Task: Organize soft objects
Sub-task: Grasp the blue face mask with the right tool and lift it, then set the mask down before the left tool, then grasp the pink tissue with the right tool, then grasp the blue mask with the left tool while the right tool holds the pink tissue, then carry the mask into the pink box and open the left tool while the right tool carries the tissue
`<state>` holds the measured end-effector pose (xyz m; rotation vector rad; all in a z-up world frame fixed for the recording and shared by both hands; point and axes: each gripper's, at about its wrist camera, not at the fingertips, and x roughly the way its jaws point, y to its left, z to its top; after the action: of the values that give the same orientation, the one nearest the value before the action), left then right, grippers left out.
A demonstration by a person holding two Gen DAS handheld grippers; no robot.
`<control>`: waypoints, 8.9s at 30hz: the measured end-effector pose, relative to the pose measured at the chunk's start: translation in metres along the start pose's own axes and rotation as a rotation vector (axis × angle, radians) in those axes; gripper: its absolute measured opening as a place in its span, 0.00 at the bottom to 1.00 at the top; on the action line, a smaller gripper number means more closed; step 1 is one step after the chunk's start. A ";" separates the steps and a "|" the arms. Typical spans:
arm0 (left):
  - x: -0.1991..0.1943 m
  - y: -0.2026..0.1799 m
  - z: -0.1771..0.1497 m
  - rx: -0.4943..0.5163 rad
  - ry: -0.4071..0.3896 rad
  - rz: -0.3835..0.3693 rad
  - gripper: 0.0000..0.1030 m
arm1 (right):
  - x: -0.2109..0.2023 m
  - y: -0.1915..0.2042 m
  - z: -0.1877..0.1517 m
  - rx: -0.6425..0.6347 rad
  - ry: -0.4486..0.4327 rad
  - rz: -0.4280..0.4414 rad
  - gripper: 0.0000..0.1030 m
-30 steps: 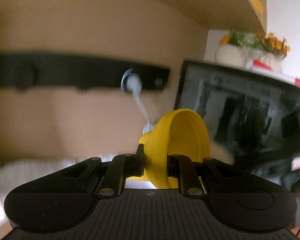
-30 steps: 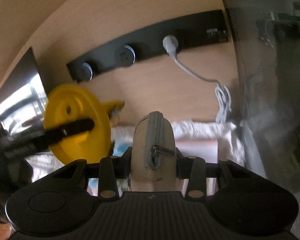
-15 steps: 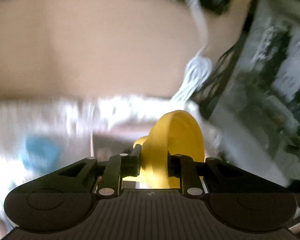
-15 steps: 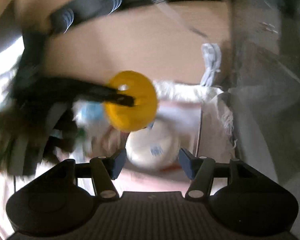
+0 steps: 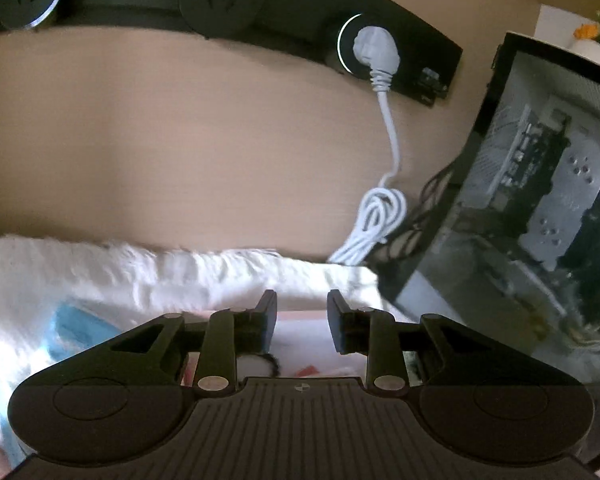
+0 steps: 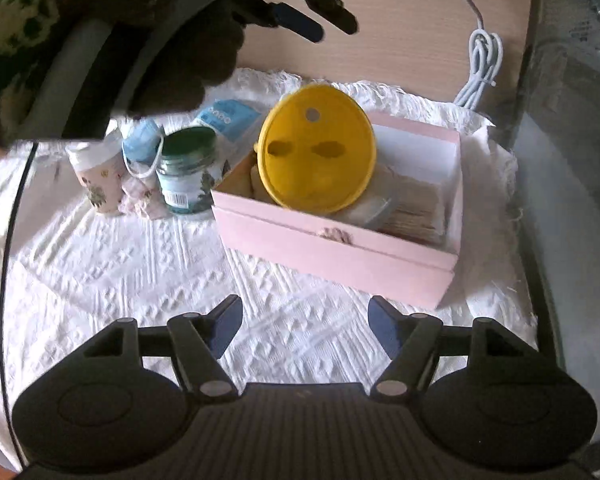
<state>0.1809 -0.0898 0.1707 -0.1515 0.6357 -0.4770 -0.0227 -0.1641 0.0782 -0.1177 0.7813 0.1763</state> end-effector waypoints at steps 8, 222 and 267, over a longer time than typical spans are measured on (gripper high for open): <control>-0.051 0.016 -0.051 0.043 0.012 -0.011 0.29 | 0.002 0.004 -0.010 0.046 -0.032 -0.062 0.70; -0.134 0.036 -0.224 0.064 0.256 0.275 0.12 | -0.030 0.019 -0.024 -0.001 0.057 0.043 0.20; 0.062 -0.060 -0.022 0.125 0.274 0.167 0.29 | -0.069 -0.070 0.012 0.121 -0.060 -0.076 0.20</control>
<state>0.1880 -0.1717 0.1364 0.0874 0.8769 -0.3776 -0.0486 -0.2389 0.1387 -0.0278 0.7245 0.0598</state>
